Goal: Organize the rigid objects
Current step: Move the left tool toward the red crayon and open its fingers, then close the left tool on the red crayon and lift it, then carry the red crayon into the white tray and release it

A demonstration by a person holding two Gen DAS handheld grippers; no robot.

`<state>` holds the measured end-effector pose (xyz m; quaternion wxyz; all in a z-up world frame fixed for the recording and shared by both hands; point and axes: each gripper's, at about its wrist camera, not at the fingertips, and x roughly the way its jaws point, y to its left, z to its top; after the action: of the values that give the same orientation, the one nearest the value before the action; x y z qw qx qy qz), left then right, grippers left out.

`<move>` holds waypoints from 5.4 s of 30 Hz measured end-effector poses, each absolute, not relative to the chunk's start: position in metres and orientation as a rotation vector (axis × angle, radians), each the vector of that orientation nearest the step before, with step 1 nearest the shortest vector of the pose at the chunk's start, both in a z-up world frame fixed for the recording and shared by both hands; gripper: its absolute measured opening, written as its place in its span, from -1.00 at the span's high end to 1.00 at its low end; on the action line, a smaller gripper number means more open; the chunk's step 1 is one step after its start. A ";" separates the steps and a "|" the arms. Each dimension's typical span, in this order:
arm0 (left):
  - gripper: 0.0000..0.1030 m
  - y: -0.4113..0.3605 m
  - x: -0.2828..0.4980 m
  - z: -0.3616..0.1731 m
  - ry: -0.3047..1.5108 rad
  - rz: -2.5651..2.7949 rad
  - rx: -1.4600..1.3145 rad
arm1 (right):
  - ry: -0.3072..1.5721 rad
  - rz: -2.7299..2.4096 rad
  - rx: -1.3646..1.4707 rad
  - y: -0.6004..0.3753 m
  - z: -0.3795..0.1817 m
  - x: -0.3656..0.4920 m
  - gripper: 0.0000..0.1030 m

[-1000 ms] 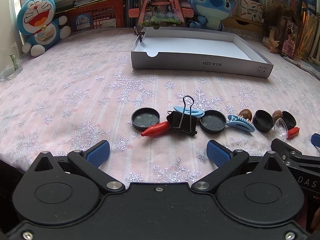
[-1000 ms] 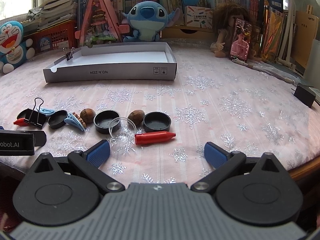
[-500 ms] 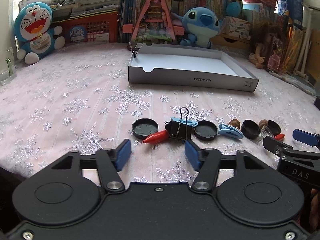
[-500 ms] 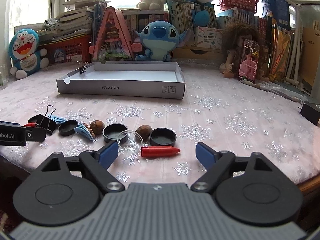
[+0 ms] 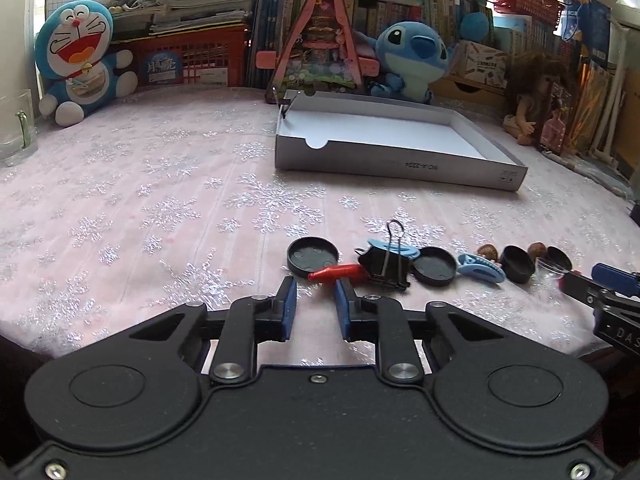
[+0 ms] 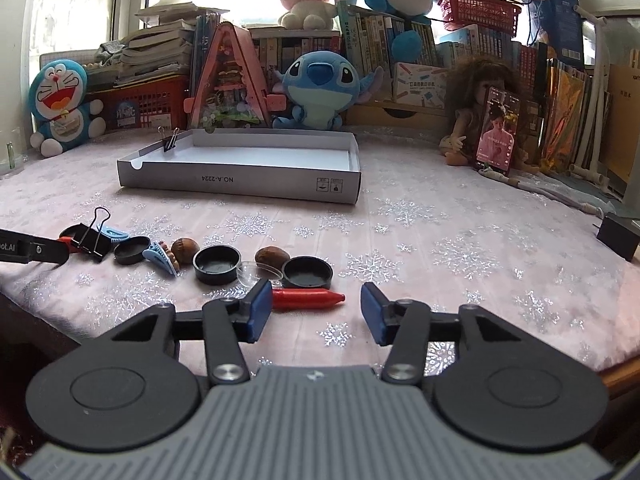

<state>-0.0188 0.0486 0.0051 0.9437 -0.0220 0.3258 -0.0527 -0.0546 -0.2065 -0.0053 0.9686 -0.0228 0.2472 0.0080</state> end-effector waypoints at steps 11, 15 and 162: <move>0.59 0.050 0.006 0.003 0.642 -0.082 -0.012 | 0.516 0.026 -0.029 -0.209 -0.009 -0.046 -0.06; 0.46 0.040 -0.006 0.002 0.615 -0.094 0.037 | 0.515 0.021 -0.029 -0.208 -0.011 -0.045 -0.06; 0.20 0.033 0.037 0.033 0.480 -0.020 -0.018 | 0.382 -0.035 0.060 -0.228 0.014 -0.031 0.04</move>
<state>0.0367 0.0329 0.0330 0.9713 -0.0091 0.2376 -0.0098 -0.0307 -0.2277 0.0144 0.9812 0.0296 0.1898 -0.0175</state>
